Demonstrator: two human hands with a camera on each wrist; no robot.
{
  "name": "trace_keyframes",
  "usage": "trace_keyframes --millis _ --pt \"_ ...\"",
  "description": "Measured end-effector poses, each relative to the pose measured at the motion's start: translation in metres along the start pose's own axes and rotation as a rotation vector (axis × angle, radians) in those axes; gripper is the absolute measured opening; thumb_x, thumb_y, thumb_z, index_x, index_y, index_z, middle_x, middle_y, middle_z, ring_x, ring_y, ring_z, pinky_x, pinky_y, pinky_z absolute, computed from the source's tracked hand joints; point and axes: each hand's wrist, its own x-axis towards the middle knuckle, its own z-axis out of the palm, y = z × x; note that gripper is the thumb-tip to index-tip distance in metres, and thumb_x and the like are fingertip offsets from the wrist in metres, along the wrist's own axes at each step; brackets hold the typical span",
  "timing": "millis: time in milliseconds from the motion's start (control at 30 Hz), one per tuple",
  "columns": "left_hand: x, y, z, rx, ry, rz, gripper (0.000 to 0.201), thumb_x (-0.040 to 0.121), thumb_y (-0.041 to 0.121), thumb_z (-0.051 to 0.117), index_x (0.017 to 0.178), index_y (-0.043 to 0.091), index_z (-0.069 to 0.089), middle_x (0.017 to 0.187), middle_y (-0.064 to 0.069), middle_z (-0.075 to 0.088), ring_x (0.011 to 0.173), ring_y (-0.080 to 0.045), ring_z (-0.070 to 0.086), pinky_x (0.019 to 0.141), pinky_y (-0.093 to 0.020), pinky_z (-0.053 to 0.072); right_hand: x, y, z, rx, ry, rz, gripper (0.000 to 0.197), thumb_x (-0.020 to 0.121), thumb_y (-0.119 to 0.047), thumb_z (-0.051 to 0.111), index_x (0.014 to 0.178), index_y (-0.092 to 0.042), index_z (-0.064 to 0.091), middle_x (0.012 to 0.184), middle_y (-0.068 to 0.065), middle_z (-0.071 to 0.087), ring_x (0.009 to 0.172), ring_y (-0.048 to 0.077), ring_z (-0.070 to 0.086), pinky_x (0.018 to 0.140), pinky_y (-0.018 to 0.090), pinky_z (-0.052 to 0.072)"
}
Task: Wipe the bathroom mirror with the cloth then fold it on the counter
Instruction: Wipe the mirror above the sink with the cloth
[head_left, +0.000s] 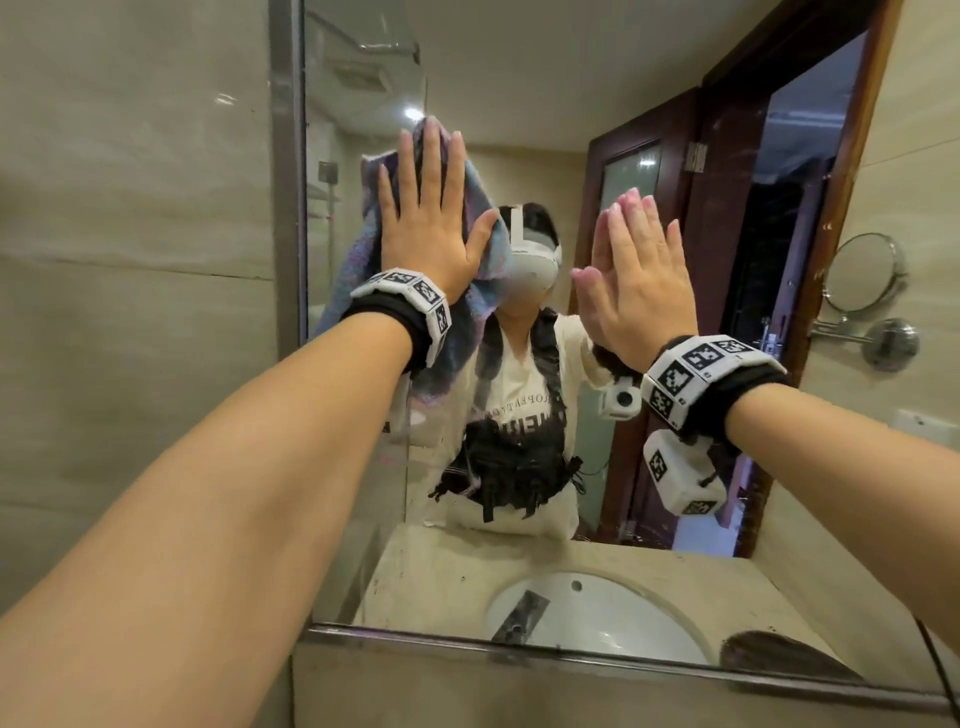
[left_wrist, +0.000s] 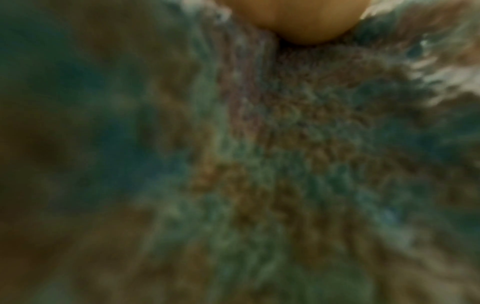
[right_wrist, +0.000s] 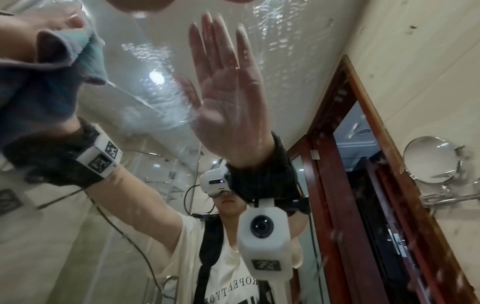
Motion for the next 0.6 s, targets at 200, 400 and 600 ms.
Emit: trace_keyframes --millis 200,400,600 --pt "-0.006 0.063 0.000 -0.010 -0.029 0.140 0.076 0.095 0.056 0.019 0.149 0.010 -0.006 0.157 -0.012 -0.007 0.144 -0.032 -0.007 0.115 -0.050 -0.004 0.005 0.021 -0.011 0.044 0.047 0.071 0.060 0.097 -0.035 0.025 0.148 -0.004 0.015 0.157 0.012 0.008 0.146 0.022 0.002 0.116 0.036 -0.005" --pt "-0.026 0.087 0.011 -0.024 -0.064 0.216 0.076 0.094 0.057 0.021 0.150 0.014 -0.006 0.158 -0.008 -0.009 0.145 -0.030 -0.009 0.112 -0.049 -0.011 -0.018 0.046 -0.005 -0.043 0.005 0.053 0.061 0.098 -0.038 0.024 0.147 -0.004 0.016 0.157 0.013 0.010 0.145 0.023 0.003 0.116 0.036 -0.004" --pt "-0.058 0.072 0.025 0.003 -0.121 0.341 0.075 0.094 0.057 0.021 0.150 0.016 -0.007 0.158 -0.008 -0.010 0.144 -0.030 -0.011 0.114 -0.052 -0.008 -0.030 0.023 0.005 -0.008 -0.013 -0.054 0.064 0.095 -0.041 0.022 0.145 -0.001 0.024 0.154 0.016 0.018 0.144 0.026 0.012 0.114 0.026 -0.013"
